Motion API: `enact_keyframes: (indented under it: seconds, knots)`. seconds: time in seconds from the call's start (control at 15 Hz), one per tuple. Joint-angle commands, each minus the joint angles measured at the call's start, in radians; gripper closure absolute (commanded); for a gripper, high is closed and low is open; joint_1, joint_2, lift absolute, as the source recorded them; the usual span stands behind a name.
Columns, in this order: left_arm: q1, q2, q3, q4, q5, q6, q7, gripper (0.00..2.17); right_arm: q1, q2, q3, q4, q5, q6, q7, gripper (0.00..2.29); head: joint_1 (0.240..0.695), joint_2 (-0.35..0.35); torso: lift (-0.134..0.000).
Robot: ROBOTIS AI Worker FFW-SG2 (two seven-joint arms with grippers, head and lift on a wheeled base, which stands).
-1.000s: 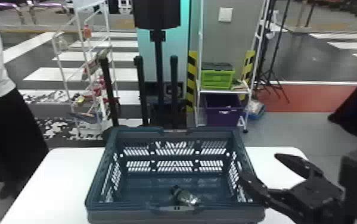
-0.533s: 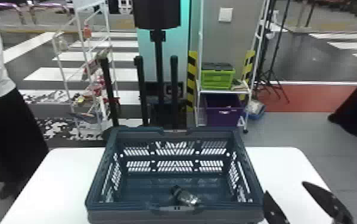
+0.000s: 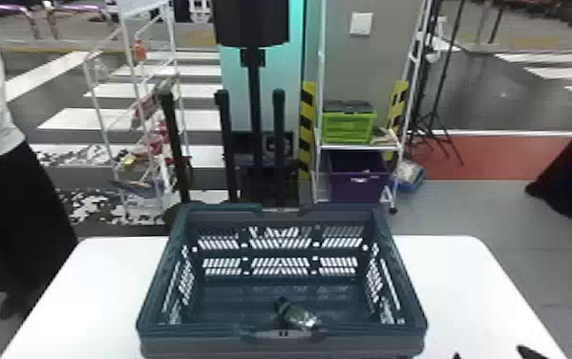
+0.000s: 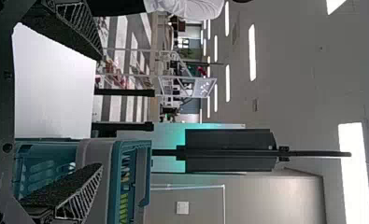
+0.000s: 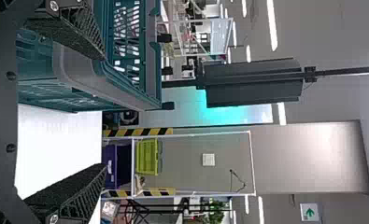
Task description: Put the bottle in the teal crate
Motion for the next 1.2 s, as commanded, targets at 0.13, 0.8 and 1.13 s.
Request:
enact_keyframes:
  seconds: [0.13, 0.8, 1.13]
  knots:
    - [-0.005, -0.001, -0.009, -0.006, -0.007, 0.022, 0.002, 0.06, 0.002, 0.000, -0.002, 0.010, -0.001, -0.002, 0.009, 0.08, 0.499, 0.000, 0.000]
    - [-0.007, -0.001, -0.009, -0.011, -0.006, 0.031, 0.003, 0.06, 0.010, 0.001, -0.004, 0.016, -0.001, 0.001, 0.009, 0.08, 0.499, 0.000, 0.000]
    - [-0.007, 0.000, -0.007, -0.011, -0.004, 0.031, 0.003, 0.06, 0.016, 0.001, -0.004, 0.016, -0.002, -0.002, 0.009, 0.08, 0.499, 0.000, 0.000]
